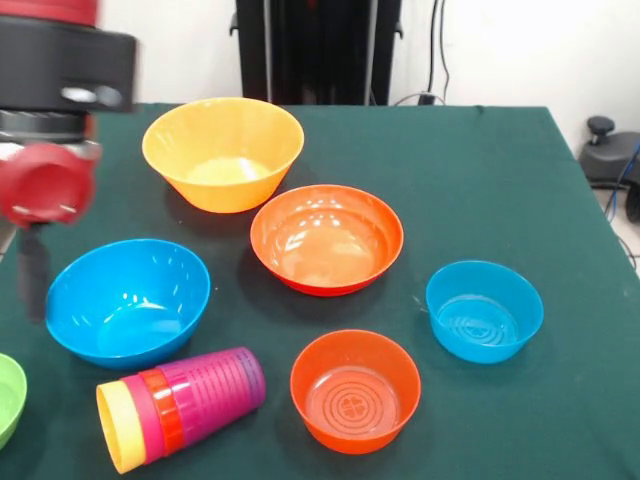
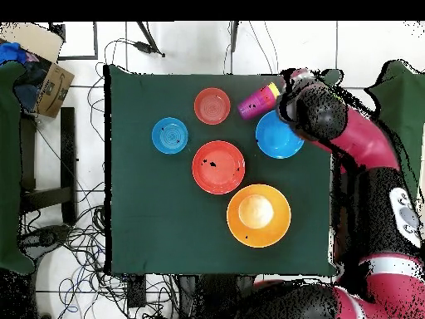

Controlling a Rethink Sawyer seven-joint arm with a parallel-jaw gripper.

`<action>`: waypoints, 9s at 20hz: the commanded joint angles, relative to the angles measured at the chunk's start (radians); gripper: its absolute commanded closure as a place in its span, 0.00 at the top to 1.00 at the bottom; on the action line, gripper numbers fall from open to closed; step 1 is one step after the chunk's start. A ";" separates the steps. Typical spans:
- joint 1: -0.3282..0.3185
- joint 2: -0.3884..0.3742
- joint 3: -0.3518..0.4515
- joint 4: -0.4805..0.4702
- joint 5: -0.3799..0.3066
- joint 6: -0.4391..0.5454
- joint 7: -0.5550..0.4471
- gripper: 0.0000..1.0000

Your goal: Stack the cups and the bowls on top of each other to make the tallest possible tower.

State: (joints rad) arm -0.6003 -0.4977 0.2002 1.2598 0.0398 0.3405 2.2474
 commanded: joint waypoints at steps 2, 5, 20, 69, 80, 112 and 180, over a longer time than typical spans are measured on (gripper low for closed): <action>-0.127 -0.003 0.342 0.153 -0.089 0.133 -0.331 1.00; -0.172 0.005 0.409 0.184 -0.094 0.105 -0.299 1.00; -0.233 0.044 0.536 0.209 -0.187 0.054 -0.199 1.00; -0.477 0.300 0.821 0.057 -0.424 0.359 -0.601 1.00; -0.494 0.262 0.740 0.035 -0.525 0.329 -0.648 1.00; -0.516 0.471 0.938 -0.115 -0.423 0.503 -0.907 1.00; -0.512 0.601 0.897 -0.228 -0.429 0.670 -1.215 1.00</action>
State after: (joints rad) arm -1.1678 0.1152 1.1913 1.0858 -0.3326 0.8867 1.3750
